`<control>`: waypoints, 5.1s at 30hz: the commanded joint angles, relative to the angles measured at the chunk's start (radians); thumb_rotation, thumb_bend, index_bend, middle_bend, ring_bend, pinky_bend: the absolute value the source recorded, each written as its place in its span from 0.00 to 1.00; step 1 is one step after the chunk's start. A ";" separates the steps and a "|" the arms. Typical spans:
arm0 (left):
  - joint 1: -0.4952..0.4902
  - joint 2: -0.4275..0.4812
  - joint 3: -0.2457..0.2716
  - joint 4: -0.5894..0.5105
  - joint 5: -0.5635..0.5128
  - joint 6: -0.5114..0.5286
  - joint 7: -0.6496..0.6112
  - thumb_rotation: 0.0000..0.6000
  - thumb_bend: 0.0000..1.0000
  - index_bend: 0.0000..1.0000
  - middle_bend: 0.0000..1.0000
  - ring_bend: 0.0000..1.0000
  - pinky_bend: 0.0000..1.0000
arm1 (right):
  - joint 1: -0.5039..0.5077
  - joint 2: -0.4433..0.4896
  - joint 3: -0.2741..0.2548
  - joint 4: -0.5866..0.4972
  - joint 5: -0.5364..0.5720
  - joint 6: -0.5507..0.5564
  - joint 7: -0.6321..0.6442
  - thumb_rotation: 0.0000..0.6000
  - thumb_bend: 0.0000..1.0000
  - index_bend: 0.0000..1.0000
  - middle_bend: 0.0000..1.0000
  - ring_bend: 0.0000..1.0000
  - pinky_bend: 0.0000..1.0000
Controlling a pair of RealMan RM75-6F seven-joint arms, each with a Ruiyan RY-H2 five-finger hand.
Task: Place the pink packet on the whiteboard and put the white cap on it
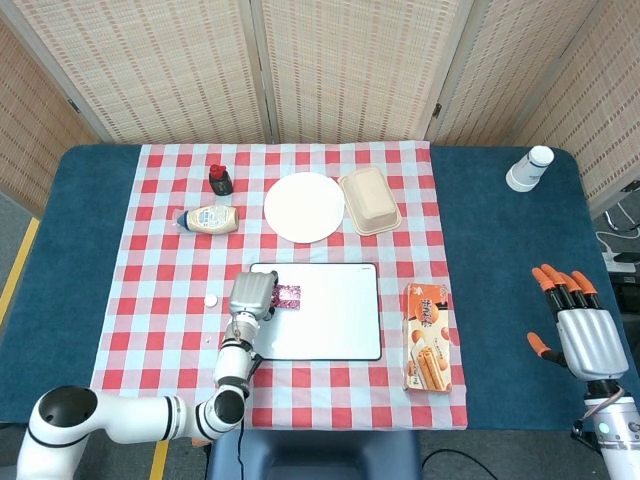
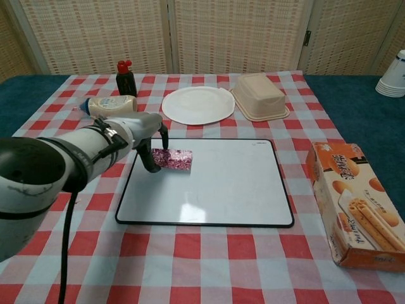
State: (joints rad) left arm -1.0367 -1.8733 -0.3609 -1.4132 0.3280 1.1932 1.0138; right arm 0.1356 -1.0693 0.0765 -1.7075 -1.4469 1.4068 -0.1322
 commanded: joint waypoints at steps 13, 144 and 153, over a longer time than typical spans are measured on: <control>-0.019 -0.079 -0.033 -0.104 -0.047 0.158 0.029 1.00 0.31 0.37 1.00 1.00 1.00 | -0.015 0.017 -0.009 -0.005 -0.036 0.030 0.037 1.00 0.22 0.06 0.03 0.00 0.09; 0.326 0.141 0.143 0.066 0.312 -0.067 -0.365 1.00 0.34 0.43 1.00 1.00 1.00 | 0.009 0.012 -0.023 -0.007 -0.005 -0.040 -0.028 1.00 0.22 0.08 0.03 0.00 0.09; 0.331 0.136 0.138 0.076 0.324 -0.071 -0.370 1.00 0.35 0.46 1.00 1.00 1.00 | 0.010 0.010 -0.022 -0.007 0.001 -0.042 -0.030 1.00 0.22 0.08 0.03 0.00 0.09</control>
State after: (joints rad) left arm -0.7063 -1.7382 -0.2212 -1.3344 0.6491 1.1203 0.6450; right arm 0.1457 -1.0589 0.0544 -1.7149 -1.4458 1.3644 -0.1627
